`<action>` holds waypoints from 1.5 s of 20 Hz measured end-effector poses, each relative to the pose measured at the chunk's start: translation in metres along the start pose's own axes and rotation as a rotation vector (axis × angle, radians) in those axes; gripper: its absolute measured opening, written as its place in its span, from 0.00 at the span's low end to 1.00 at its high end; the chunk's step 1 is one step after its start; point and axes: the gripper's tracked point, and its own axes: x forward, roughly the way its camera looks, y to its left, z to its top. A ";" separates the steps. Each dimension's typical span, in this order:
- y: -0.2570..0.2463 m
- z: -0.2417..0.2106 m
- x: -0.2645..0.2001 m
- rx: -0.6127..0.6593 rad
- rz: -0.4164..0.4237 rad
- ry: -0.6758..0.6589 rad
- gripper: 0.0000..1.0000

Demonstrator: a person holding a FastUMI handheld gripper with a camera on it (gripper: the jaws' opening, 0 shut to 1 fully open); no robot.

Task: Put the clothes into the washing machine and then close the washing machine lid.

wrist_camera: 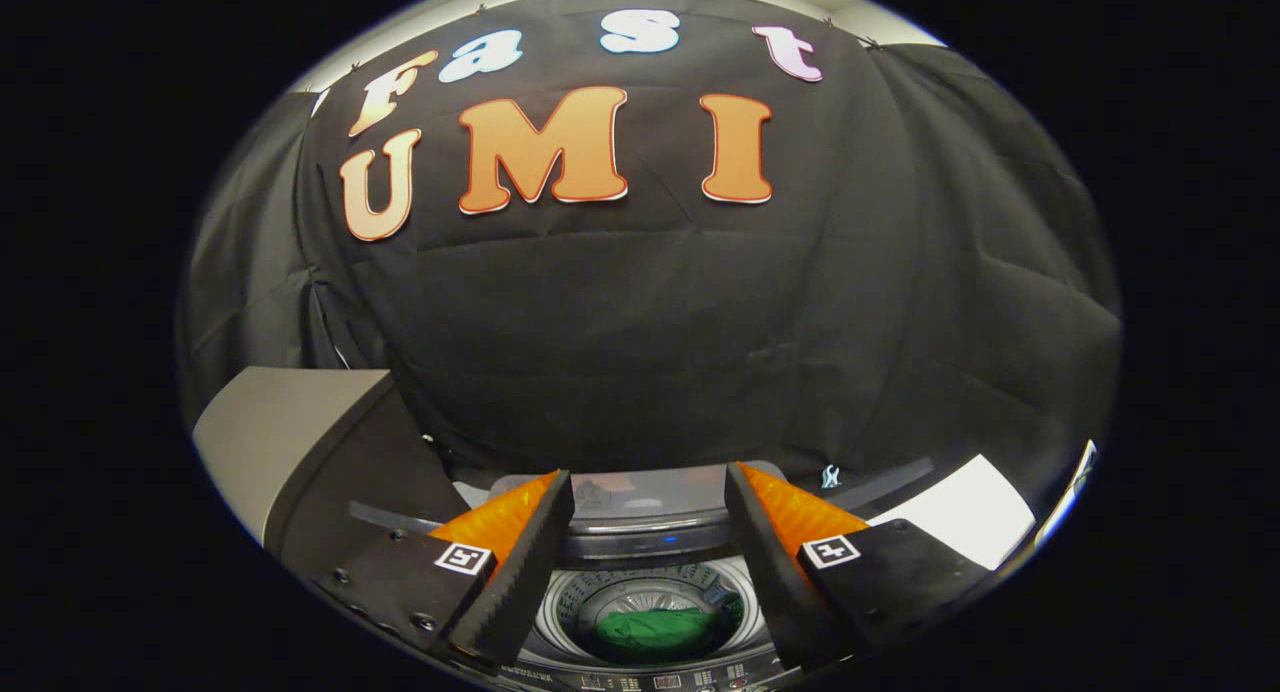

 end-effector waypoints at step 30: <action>-0.027 0.045 -0.044 0.078 -0.062 -0.063 0.98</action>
